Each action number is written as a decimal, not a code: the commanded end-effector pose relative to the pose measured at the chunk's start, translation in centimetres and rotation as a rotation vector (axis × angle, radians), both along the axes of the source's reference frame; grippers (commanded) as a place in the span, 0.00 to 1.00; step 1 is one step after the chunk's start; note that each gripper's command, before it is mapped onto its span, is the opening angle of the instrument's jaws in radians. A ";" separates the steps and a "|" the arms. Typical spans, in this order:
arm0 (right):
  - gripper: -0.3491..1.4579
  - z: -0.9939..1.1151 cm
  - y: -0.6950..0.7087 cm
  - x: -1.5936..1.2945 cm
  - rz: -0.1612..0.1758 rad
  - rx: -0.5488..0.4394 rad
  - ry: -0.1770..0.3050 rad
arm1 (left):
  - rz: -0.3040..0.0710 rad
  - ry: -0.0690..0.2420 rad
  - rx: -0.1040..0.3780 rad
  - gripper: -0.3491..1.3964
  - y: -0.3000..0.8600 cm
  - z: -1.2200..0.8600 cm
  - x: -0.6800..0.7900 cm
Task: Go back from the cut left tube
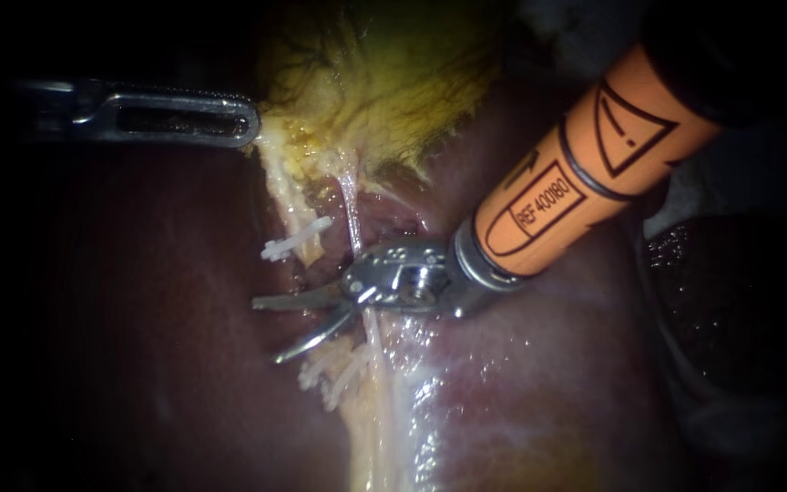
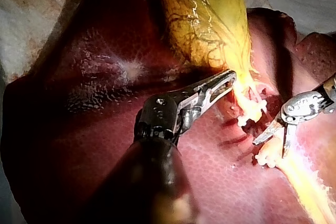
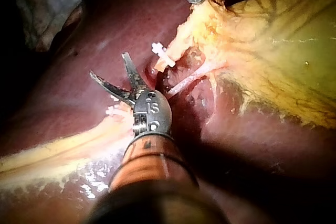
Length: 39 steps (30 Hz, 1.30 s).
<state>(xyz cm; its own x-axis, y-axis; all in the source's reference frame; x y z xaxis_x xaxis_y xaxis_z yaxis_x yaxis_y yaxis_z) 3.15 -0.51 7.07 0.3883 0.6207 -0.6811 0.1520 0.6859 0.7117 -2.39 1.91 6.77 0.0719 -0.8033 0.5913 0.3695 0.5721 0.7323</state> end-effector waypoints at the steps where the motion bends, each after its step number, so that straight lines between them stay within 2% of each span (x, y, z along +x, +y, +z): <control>1: 0.96 -0.06 -0.02 -0.07 0.042 -0.003 -0.022 | 0.001 -0.001 0.000 0.00 0.00 0.00 0.00; 2: 0.96 -0.11 -0.04 -0.11 0.073 -0.025 -0.034 | 0.001 -0.001 0.000 0.00 0.00 0.00 0.00; 4: 0.97 -0.23 -0.05 -0.22 0.112 -0.077 -0.047 | 0.001 -0.001 0.000 0.00 0.00 0.00 0.00; 7: 0.99 -0.42 -0.01 -0.40 0.155 -0.148 -0.062 | 0.001 -0.001 -0.001 0.00 -0.01 0.01 0.00; 9: 0.99 -0.55 0.03 -0.54 0.176 -0.185 -0.073 | 0.000 0.000 -0.002 0.00 -0.02 0.02 0.00; 12: 0.99 -0.75 0.12 -0.83 0.189 -0.247 -0.103 | 0.000 0.000 -0.003 0.00 -0.03 0.03 0.00; 16: 0.99 -0.99 0.25 -1.21 0.153 -0.325 -0.184 | 0.000 0.000 -0.003 0.00 -0.03 0.03 0.00; 17: 0.99 -1.05 0.28 -1.30 0.136 -0.340 -0.220 | 0.000 0.000 -0.003 0.00 -0.04 0.03 0.00; 22: 0.99 -1.22 0.38 -1.59 0.062 -0.398 -0.359 | -0.001 0.001 -0.004 0.00 -0.04 0.05 -0.01; 25: 0.99 -1.29 0.42 -1.70 0.027 -0.425 -0.423 | -0.001 0.001 -0.004 0.00 -0.04 0.06 -0.02; 27: 0.99 -1.33 0.44 -1.74 0.012 -0.443 -0.450 | -0.001 0.001 -0.005 0.00 -0.04 0.06 -0.03; 31: 0.99 -1.36 0.45 -1.79 0.016 -0.455 -0.470 | -0.003 0.002 -0.006 0.00 -0.05 0.08 -0.05; 39: 0.99 -1.39 0.43 -1.87 0.014 -0.459 -0.476 | -0.002 0.002 -0.010 0.00 -0.07 0.17 -0.11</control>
<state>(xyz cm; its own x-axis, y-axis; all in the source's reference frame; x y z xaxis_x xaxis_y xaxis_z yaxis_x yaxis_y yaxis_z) 1.27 -0.08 5.68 0.7063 0.3158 -0.6335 -0.1194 0.9353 0.3332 -2.53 1.84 6.96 0.0719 -0.7971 0.5996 0.3715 0.5793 0.7255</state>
